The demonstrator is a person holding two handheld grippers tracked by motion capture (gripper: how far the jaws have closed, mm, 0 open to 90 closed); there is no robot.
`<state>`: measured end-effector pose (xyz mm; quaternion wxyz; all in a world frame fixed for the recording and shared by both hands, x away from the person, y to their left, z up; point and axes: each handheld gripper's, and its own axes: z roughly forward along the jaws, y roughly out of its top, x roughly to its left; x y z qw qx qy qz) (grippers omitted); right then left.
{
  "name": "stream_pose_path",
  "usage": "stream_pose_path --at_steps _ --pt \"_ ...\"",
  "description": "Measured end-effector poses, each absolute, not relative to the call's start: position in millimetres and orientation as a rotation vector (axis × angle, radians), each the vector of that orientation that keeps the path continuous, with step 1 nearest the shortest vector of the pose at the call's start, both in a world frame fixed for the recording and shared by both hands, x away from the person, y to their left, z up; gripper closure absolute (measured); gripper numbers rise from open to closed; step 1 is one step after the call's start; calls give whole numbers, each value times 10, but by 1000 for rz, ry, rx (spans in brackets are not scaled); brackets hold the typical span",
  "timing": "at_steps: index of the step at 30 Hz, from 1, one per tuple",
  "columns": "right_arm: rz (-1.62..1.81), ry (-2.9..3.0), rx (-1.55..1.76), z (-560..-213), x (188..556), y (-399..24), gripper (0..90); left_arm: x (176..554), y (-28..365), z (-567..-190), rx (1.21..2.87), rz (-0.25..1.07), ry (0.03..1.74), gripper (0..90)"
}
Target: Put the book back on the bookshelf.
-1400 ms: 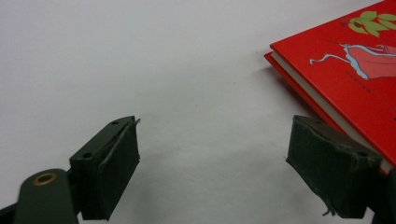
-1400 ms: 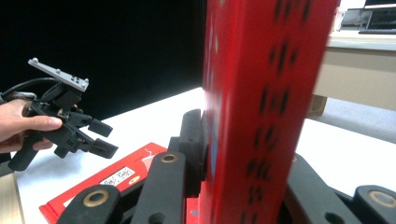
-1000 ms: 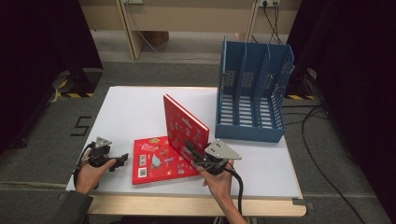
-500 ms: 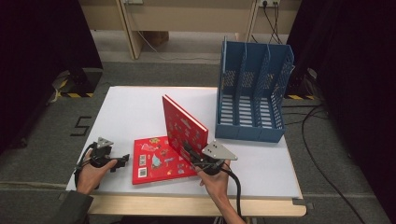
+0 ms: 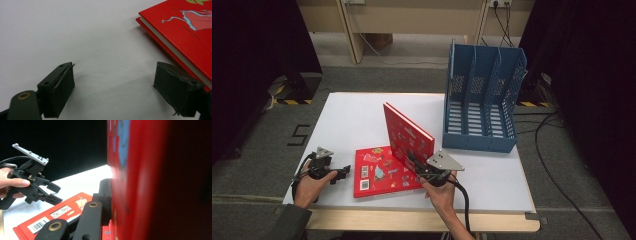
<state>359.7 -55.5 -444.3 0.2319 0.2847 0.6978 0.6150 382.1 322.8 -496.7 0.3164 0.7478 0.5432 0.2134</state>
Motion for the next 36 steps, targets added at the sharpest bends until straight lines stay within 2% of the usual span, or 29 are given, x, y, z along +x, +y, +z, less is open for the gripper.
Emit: stream_pose_path --at_steps 20,36 --pt "1789 1957 844 -4366 3629 -688 796 3827 3241 -4970 1967 554 1433 156" --pt "1785 1895 844 -4149 3580 -877 796 3830 3256 -4969 1965 556 1435 156"
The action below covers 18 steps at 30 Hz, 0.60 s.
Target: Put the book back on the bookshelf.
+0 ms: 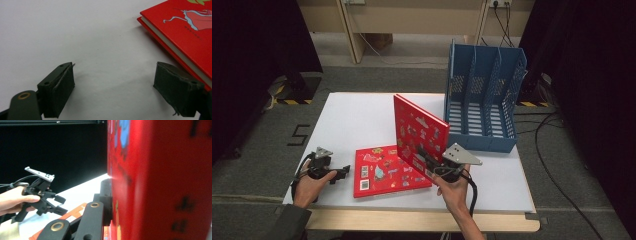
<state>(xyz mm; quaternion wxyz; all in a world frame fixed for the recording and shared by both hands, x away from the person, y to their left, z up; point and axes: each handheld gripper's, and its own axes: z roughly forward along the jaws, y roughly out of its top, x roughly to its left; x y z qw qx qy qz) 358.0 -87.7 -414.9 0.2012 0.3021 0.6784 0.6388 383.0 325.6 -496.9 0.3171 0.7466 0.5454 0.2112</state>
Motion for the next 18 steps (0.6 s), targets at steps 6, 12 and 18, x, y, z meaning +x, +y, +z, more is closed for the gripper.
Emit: stream_pose_path --at_steps 6,12,18 --pt "1771 1842 827 -3993 3520 -1030 796 3835 3276 -4969 1958 572 1441 156" --pt "1744 1786 828 -3841 3434 -1250 796 3836 3274 -4975 1969 565 1440 155" --pt "1703 1699 845 -3667 3323 -1578 796 3832 3276 -4975 1970 561 1442 154"
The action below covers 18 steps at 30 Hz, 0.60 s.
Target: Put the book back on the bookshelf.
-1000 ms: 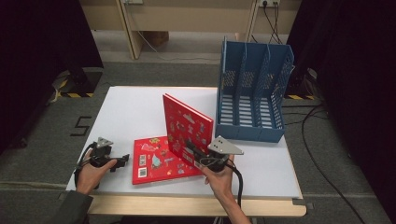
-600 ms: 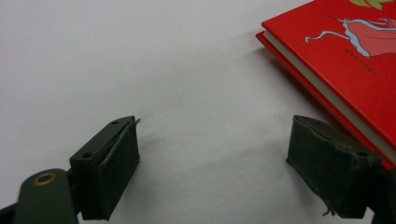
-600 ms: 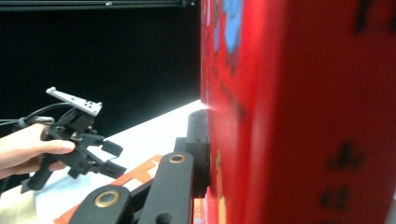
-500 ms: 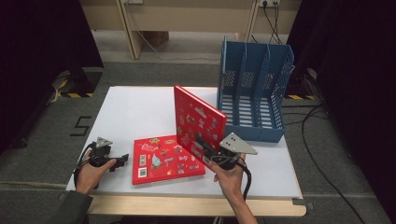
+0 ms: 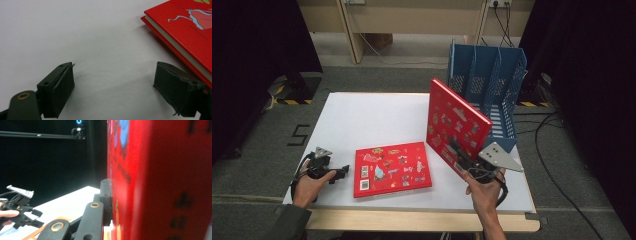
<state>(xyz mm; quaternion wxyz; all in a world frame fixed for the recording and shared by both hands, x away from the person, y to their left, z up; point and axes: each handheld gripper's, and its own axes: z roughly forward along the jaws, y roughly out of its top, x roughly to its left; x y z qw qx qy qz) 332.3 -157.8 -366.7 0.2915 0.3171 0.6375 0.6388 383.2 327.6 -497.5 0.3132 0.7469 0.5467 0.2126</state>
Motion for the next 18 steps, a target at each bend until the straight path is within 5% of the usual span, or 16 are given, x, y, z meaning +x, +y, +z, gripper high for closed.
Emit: stream_pose_path --at_steps 18 --pt "1588 1523 969 -3501 3313 -2159 796 3837 3262 -4977 1972 560 1441 148"
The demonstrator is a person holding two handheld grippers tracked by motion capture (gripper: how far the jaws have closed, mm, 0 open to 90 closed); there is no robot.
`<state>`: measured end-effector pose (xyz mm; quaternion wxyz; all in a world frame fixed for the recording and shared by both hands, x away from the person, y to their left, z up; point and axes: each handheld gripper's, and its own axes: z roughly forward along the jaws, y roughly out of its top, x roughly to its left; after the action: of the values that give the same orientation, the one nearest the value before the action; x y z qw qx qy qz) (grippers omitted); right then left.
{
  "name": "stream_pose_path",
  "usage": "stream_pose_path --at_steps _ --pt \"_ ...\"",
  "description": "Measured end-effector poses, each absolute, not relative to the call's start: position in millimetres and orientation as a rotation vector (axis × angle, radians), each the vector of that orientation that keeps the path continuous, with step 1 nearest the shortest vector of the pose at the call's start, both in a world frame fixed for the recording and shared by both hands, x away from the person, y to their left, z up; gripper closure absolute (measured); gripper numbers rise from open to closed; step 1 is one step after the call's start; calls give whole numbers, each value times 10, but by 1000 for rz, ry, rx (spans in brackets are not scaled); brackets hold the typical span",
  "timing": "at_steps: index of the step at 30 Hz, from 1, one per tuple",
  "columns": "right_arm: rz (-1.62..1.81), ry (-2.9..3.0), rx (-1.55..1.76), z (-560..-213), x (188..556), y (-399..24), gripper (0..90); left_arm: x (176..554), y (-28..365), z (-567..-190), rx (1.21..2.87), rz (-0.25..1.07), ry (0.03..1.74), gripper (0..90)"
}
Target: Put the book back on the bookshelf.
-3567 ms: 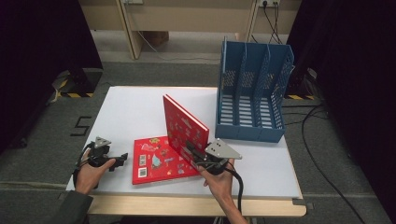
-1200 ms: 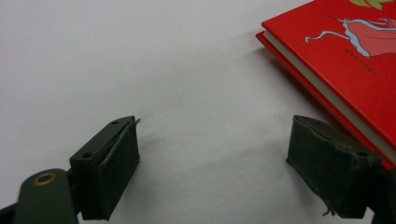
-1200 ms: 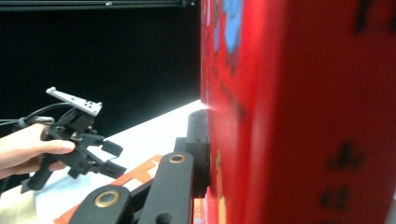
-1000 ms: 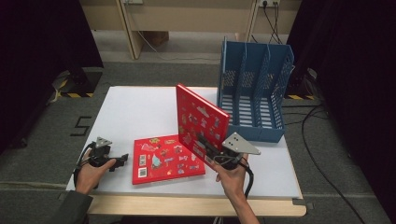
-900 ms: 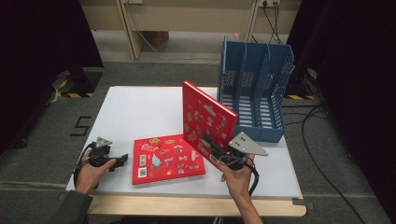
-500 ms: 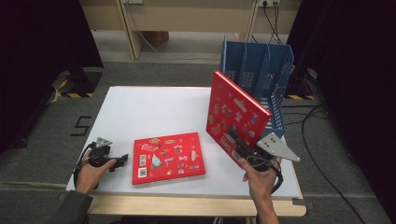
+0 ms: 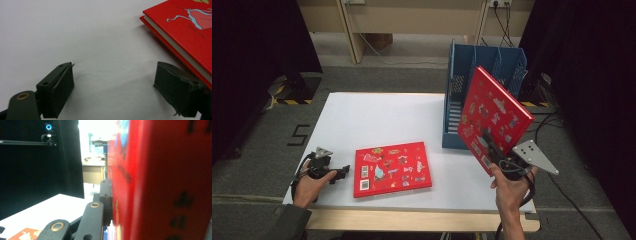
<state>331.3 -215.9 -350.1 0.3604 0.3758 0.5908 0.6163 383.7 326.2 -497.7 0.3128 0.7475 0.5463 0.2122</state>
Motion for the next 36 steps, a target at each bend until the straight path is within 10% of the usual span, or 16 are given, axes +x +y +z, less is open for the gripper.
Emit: stream_pose_path --at_steps 36 --pt "1360 1322 1218 -3515 4724 -2160 795 3867 3262 -5004 1957 569 1430 130"
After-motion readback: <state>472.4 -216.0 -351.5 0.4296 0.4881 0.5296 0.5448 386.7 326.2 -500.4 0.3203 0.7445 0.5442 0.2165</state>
